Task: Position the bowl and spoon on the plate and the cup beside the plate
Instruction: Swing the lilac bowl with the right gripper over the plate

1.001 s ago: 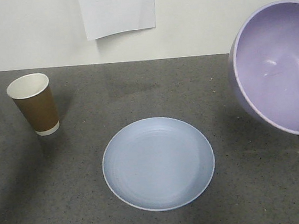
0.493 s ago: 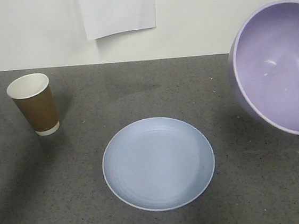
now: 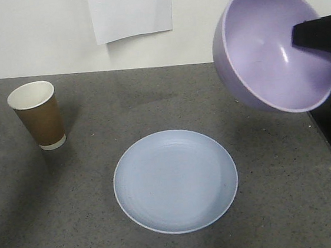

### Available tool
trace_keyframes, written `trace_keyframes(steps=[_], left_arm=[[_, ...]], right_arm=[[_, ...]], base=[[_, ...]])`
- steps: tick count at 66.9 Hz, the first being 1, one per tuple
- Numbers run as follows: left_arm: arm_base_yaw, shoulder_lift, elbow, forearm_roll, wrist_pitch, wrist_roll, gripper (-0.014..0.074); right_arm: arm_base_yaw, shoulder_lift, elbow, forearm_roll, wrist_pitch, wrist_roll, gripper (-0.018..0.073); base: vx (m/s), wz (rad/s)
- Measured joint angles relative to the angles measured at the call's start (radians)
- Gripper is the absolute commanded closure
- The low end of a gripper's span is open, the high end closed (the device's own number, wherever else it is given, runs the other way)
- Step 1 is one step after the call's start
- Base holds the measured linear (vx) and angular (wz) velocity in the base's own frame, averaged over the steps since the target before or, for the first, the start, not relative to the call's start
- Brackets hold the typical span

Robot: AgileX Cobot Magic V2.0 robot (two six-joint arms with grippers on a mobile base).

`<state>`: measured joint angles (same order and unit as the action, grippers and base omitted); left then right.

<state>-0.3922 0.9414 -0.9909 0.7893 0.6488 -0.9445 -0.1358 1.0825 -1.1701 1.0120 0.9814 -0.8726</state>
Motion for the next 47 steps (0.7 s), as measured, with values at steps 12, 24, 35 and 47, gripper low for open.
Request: trace_keyframes(steps=[12,24,35,47], left_arm=[[0.0,0.0,0.0,0.0,0.0,0.0,0.0603],[0.0,0.0,0.0,0.0,0.0,0.0,0.0603],[0.0,0.0,0.0,0.0,0.0,0.0,0.0603],[0.0,0.0,0.0,0.0,0.0,0.0,0.0603]], right_arm=[[0.0,0.218,-0.15,0.097,0.139,-0.072,0.0564],[0.022,0.378,-0.304,0.089,0.233,-0.076,0.0564],[0.155,0.477,-0.419,-0.041,0.243,-0.036,0.0564],[0.307,0.576,-0.462,-0.25,0.239,0.073,0.0564]], base=[[0.0,0.0],[0.0,0.0],[0.0,0.0],[0.0,0.0]])
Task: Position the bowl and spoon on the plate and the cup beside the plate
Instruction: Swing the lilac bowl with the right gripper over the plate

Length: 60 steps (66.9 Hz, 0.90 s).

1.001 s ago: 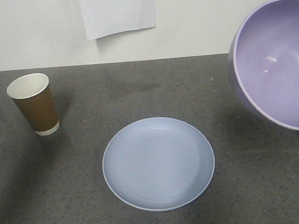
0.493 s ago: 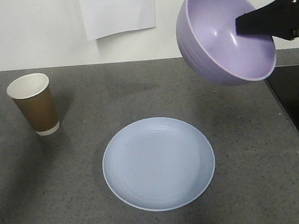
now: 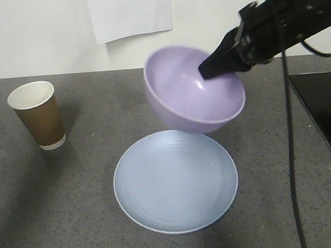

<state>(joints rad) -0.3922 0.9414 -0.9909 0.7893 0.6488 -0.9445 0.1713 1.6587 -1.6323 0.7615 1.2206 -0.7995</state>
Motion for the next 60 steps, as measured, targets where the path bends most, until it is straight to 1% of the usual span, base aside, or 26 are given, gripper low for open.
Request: trace_keyframes(steps=[5,8,14,24,40,52,60], left_arm=[[0.0,0.0,0.0,0.0,0.0,0.0,0.0603],[0.0,0.0,0.0,0.0,0.0,0.0,0.0603],[0.0,0.0,0.0,0.0,0.0,0.0,0.0603],[0.0,0.0,0.0,0.0,0.0,0.0,0.0603],[0.0,0.0,0.0,0.0,0.0,0.0,0.0603],[0.0,0.0,0.0,0.0,0.0,0.0,0.0603],[0.0,0.0,0.0,0.0,0.0,0.0,0.0603]], right_arm=[[0.047,0.054,0.0,-0.073,-0.011,0.034,0.0564],[0.067,0.085,0.0,-0.1,-0.021,0.047,0.0564],[0.101,0.147,0.0,-0.136,-0.048,0.067,0.0564],[0.133,0.226,0.0,-0.173,-0.072,0.083,0.0564],[0.158,0.305,0.0,-0.238,-0.107,0.109,0.0564],[0.158,0.334,0.0,-0.253,-0.119,0.116,0.0557],[0.158,0.339,0.0,-0.254,-0.121,0.117,0.0534]], base=[[0.0,0.0],[0.0,0.0],[0.0,0.0],[0.0,0.0],[0.0,0.0],[0.0,0.0],[0.0,0.0]])
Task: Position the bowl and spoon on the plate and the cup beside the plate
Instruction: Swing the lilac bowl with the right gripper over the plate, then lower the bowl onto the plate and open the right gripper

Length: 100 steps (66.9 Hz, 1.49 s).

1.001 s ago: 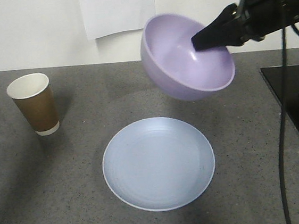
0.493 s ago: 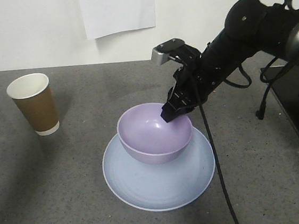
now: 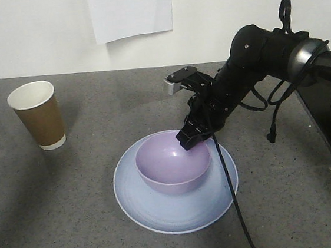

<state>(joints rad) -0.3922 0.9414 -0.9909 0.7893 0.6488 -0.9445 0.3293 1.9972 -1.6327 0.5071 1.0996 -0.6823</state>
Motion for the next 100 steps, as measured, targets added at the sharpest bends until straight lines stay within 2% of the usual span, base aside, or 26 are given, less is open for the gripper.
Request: trace_keyframes(steps=[23,42,59,71,81,87,94,100], left_arm=[[0.0,0.0,0.0,0.0,0.0,0.0,0.0603],[0.0,0.0,0.0,0.0,0.0,0.0,0.0603],[0.0,0.0,0.0,0.0,0.0,0.0,0.0603],[0.0,0.0,0.0,0.0,0.0,0.0,0.0603],[0.0,0.0,0.0,0.0,0.0,0.0,0.0603],[0.0,0.0,0.0,0.0,0.0,0.0,0.0603],[0.0,0.0,0.0,0.0,0.0,0.0,0.0603],[0.0,0.0,0.0,0.0,0.0,0.0,0.0603]], right_arm=[[0.0,0.0,-0.001,0.0,-0.007,0.01,0.0389],[0.0,0.0,-0.001,-0.001,-0.019,0.016,0.0314],[0.0,-0.039,-0.01,-0.049,-0.062,0.043,0.0307],[0.0,-0.082,-0.105,-0.103,-0.053,0.09,0.0307],[0.0,-0.123,-0.209,-0.126,-0.022,0.128,0.0324],[0.0,-0.161,-0.253,-0.126,-0.007,0.142,0.0364],[0.0,-0.234,-0.267,-0.126,-0.005,0.153,0.0442],[0.0,-0.304,-0.267,-0.126,-0.005,0.157,0.0549]], base=[[0.0,0.0],[0.0,0.0],[0.0,0.0],[0.0,0.0],[0.0,0.0],[0.0,0.0],[0.0,0.0],[0.0,0.0]])
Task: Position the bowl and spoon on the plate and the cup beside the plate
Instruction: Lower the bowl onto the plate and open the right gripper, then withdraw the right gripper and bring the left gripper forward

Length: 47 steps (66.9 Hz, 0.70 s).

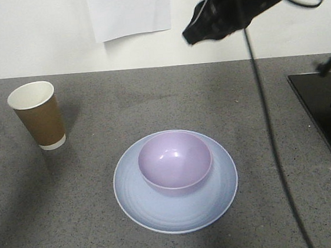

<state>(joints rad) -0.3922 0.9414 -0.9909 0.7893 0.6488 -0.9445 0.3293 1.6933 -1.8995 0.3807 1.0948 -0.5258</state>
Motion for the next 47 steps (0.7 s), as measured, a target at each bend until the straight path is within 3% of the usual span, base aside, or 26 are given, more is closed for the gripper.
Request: trace_keyframes(steps=[9,18,33,47], left_arm=[[0.0,0.0,0.0,0.0,0.0,0.0,0.0603],[0.0,0.0,0.0,0.0,0.0,0.0,0.0603],[0.0,0.0,0.0,0.0,0.0,0.0,0.0603],[0.0,0.0,0.0,0.0,0.0,0.0,0.0603]], right_arm=[[0.0,-0.117,0.01,0.003,0.0,0.005,0.0563],[0.0,-0.274,0.133,0.021,-0.032,0.005,0.0562],[0.0,-0.598,0.577,0.028,-0.23,0.002,0.0562],[0.0,-0.876,0.994,0.037,-0.33,0.007,0.0562]], base=[[0.0,0.0],[0.0,0.0],[0.0,0.0],[0.0,0.0]])
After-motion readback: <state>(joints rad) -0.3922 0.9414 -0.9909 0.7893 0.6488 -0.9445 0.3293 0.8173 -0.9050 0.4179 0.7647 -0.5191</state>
